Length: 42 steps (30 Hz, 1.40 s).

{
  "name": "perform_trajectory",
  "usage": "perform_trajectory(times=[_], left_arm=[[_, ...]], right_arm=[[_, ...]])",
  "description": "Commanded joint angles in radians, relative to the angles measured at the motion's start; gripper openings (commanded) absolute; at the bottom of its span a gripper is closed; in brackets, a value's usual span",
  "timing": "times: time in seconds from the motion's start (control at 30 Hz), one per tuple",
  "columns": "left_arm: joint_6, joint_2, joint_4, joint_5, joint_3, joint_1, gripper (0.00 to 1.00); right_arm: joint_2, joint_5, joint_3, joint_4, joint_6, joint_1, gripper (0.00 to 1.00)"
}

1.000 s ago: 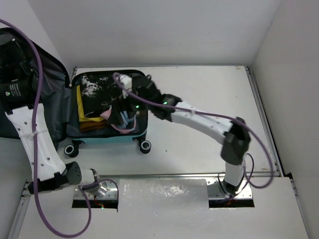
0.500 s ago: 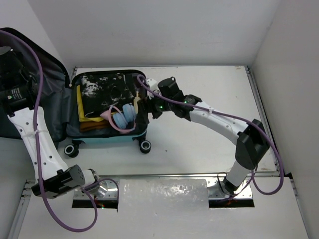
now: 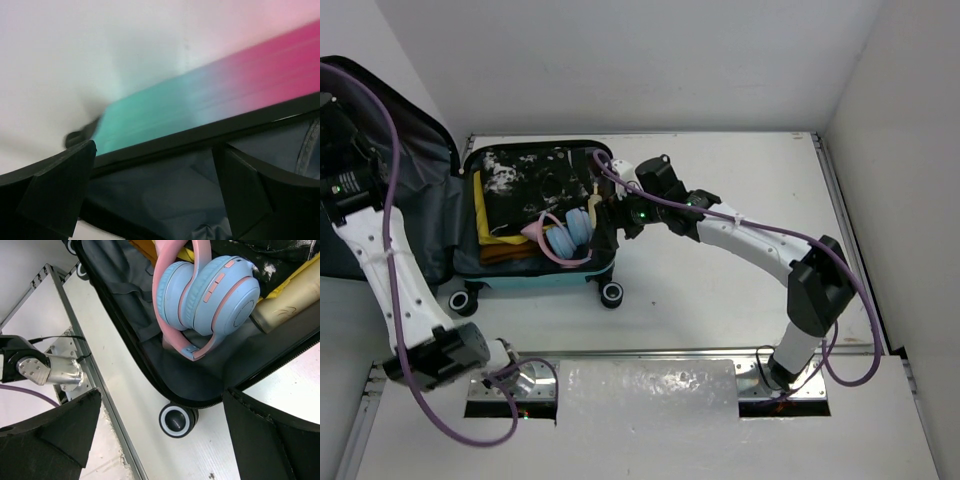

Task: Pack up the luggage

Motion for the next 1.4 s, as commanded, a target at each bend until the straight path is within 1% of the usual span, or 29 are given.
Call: perform_trajectory(times=[0.0,0.07,0.13,0.2,0.23,0.27,0.3,0.33,0.37,0.47,0.5,0.57,0.6,0.77,0.8,0.83,0.87,0.9,0.93,1.0,1.03,1.07,1.1,1.13,1.17,1.23,1.27,1.33,1.37], left_arm=[[-0.028,0.087,-0.005,0.119,0.013,0.039,1.0],[-0.043,0.139,-0.036,0.135,0.055,0.041,0.98],[-0.053,0.184,-0.059,0.164,0.083,0.043,0.9],[-0.054,0.217,-0.081,0.206,0.14,0.046,0.67],[-0.071,0.245,-0.113,0.228,0.161,0.047,0.29],[-0.079,0.251,-0.134,0.266,0.202,0.046,0.07],[-0.106,0.254,-0.163,0.368,0.216,0.046,0.01],[-0.114,0.235,-0.165,0.436,0.214,0.04,0.0],[-0.117,0.218,-0.136,0.569,0.195,0.029,0.0],[-0.126,0.158,-0.104,0.656,0.151,-0.145,0.0],[-0.136,0.156,-0.105,0.656,0.149,-0.277,0.0],[-0.157,0.17,-0.11,0.662,0.16,-0.403,0.0],[-0.163,0.19,-0.107,0.643,0.169,-0.525,0.0],[-0.226,0.296,-0.064,0.63,0.255,-0.827,0.0],[-0.231,0.352,-0.055,0.636,0.307,-0.94,0.0],[-0.232,0.388,-0.042,0.718,0.333,-0.995,0.0],[-0.24,0.42,-0.01,0.763,0.365,-1.054,0.2],[-0.24,0.49,0.011,0.805,0.42,-1.159,0.34],[-0.238,0.519,0.042,0.892,0.446,-1.204,0.47],[-0.225,0.567,0.041,0.915,0.531,-1.298,0.57],[-0.225,0.56,0.041,0.885,0.539,-1.304,0.65],[-0.234,0.499,0.068,0.783,0.505,-1.294,0.74],[-0.237,0.454,0.068,0.782,0.464,-1.277,0.74],[-0.255,0.399,0.109,0.653,0.417,-1.248,0.84],[-0.27,0.292,0.126,0.626,0.31,-1.141,0.88],[-0.324,0.213,0.12,0.635,0.225,-0.975,0.89],[-0.326,0.161,0.119,0.618,0.139,-0.81,0.9],[-0.315,0.142,0.091,0.555,0.064,-0.656,0.94],[-0.32,0.155,0.076,0.538,0.009,-0.514,0.94]], right_arm=[[-0.026,-0.026,-0.005,0.05,0.009,-0.003,0.99],[-0.038,-0.025,-0.011,0.053,0.014,-0.003,0.99],[-0.047,-0.023,-0.014,0.053,0.014,-0.003,0.99],[-0.066,-0.009,-0.029,0.065,0.008,-0.003,0.99],[-0.07,-0.005,-0.035,0.068,-0.001,-0.003,0.99],[-0.077,0.004,-0.039,0.065,-0.009,-0.003,0.99],[-0.081,0.032,-0.051,0.063,-0.015,-0.003,0.99],[-0.09,0.052,-0.074,0.063,-0.024,-0.006,0.99],[-0.096,0.081,-0.088,0.079,-0.023,-0.016,0.99],[-0.104,0.08,-0.149,0.149,0.051,-0.099,0.99],[-0.103,0.061,-0.163,0.163,0.101,-0.127,0.99],[-0.106,0.058,-0.196,0.183,0.134,-0.209,0.99],[-0.113,0.047,-0.212,0.192,0.146,-0.236,0.99],[-0.181,0.064,-0.308,0.169,0.135,-0.388,0.99],[-0.19,0.076,-0.322,0.159,0.126,-0.407,0.99],[-0.202,0.098,-0.342,0.146,0.124,-0.455,0.99],[-0.204,0.107,-0.356,0.133,0.127,-0.481,0.99],[-0.201,0.11,-0.386,0.14,0.143,-0.506,0.99],[-0.196,0.112,-0.397,0.143,0.15,-0.55,0.99],[-0.187,0.127,-0.413,0.14,0.163,-0.573,0.99],[-0.184,0.132,-0.424,0.146,0.161,-0.575,0.99],[-0.175,0.132,-0.434,0.166,0.161,-0.573,0.99],[-0.175,0.117,-0.447,0.166,0.167,-0.573,0.99],[-0.173,0.097,-0.459,0.203,0.172,-0.567,0.99],[-0.173,0.113,-0.462,0.197,0.169,-0.561,0.99],[-0.184,0.135,-0.489,0.208,0.163,-0.537,0.99],[-0.185,0.135,-0.5,0.211,0.169,-0.518,0.99],[-0.187,0.148,-0.513,0.237,0.17,-0.425,0.99],[-0.189,0.202,-0.514,0.232,0.167,-0.379,0.99]])
